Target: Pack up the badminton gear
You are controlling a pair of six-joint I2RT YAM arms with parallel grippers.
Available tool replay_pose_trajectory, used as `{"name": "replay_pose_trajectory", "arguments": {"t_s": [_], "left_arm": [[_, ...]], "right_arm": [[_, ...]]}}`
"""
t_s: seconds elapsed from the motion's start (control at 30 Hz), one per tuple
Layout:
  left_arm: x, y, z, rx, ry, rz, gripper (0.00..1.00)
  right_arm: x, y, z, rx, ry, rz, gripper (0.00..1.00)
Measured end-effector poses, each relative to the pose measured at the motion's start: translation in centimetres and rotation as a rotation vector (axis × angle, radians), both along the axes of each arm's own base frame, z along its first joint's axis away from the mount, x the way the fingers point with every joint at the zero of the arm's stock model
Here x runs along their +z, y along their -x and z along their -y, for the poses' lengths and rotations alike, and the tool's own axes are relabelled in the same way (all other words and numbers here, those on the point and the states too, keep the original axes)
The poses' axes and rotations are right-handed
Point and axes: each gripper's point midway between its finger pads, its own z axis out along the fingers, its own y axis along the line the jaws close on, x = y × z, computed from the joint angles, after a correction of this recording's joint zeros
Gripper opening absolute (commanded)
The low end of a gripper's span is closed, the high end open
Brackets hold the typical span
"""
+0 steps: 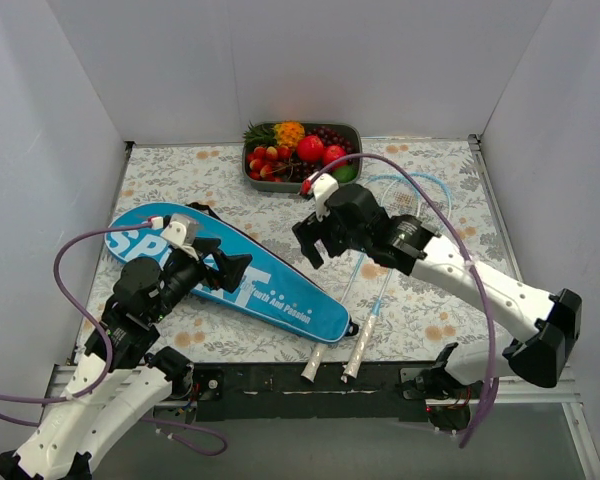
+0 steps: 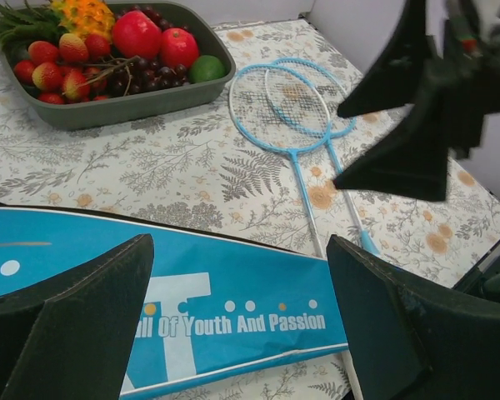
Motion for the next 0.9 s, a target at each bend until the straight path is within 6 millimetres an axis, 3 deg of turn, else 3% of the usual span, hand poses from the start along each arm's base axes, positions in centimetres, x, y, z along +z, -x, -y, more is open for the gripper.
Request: {"name": "replay_pose_trajectory", "arguments": {"t_s": [0.17,0.2,0.33,0.53,0.7,0.9], "left_arm": [[-0.5,0.2,0.3,-0.016,0.001,-0.030,0.86],[-0.6,0.2,0.4,-0.017,0.001,-0.047,0.86],[-1.5,0.0,1.0,-0.034,-0.009,-0.103,0.86],[-1.8,0.9,1.3,-0.067,0.013,-0.132,0.87],[-0.8,1.9,1.3,-0.095,0.039,-0.100,0.87],[-1.2,2.0,1.8,-0.123,0.031,-0.117,0.86]], "right_arm": [[-2.2,-5.3,-0.4,-0.045,-0.114,-0.126,0.96],[-2.7,-6.1,-0.6,-0.034,-0.150,-0.157,0.91],[-5.4,-8.6,-2.1,0.064,-0.289,-0.324,0.86],[-10.9,-9.8,-5.7,0.244,-0.333,-0.561,0.86],[-12.1,-11.0,-8.6,0.360,-0.374,-0.620,0.87],[-14.0,-10.2,-9.8,0.441,-0.431,-0.719,0.88]]}}
